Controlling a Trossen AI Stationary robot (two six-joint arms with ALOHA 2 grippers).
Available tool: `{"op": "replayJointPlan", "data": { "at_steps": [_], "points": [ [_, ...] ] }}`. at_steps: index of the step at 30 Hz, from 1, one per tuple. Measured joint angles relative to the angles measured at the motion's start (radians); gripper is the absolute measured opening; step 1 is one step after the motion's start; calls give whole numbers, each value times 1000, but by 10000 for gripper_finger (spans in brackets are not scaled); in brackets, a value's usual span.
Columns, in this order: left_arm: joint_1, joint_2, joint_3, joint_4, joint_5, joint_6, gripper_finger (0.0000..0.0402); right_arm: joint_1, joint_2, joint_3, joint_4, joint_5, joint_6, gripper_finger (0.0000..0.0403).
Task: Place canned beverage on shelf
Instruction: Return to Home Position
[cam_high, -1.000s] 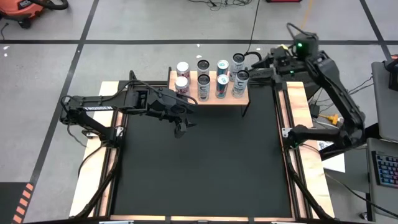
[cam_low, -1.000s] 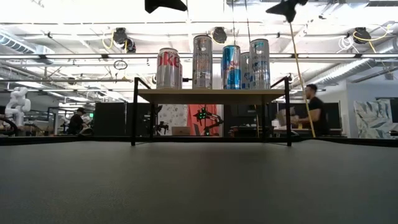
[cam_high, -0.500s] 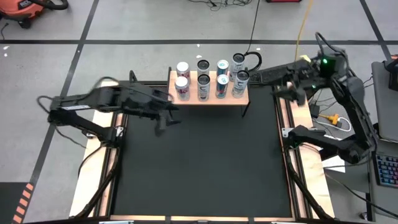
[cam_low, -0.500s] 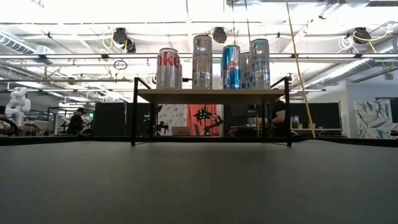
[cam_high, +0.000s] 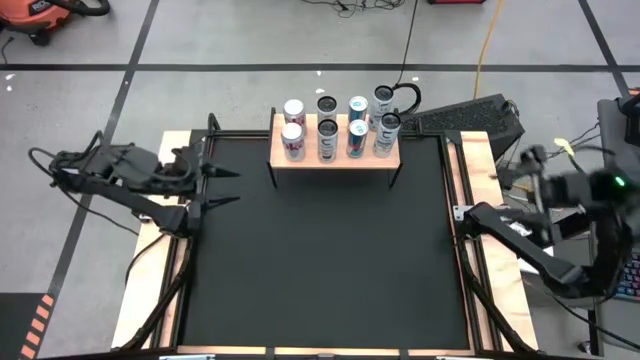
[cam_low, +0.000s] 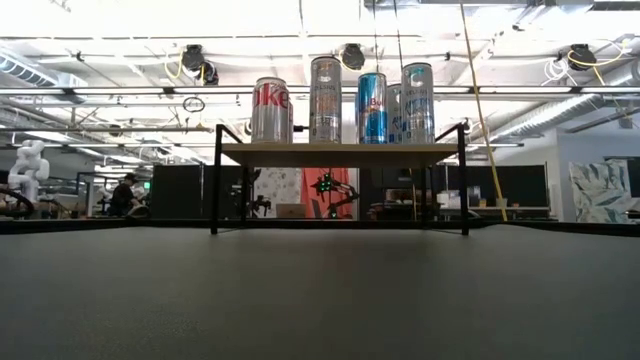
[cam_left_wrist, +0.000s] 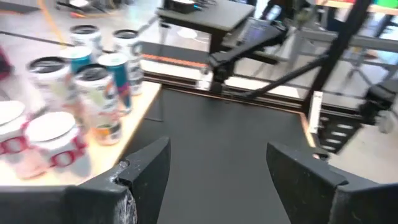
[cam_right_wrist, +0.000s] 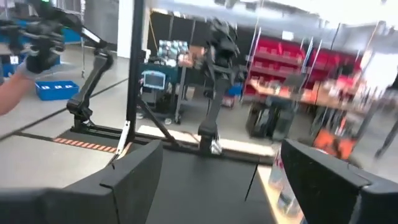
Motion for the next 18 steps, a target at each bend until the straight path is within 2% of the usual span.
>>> {"op": "replayJointPlan", "data": {
  "at_steps": [3,8,15,18],
  "points": [
    [-32,-62,-80,30,-52,-14,267,0,-76,0,4,0,-3,310],
    [-74,-162,-271,180,-58,-22,267,0,-198,-4,-3,17,-3,310],
    [-102,-292,-584,431,-34,-16,267,0,-434,-105,19,291,72,310],
    [-103,-331,-700,569,31,28,267,0,-433,-103,-6,279,93,310]
  ]
}}
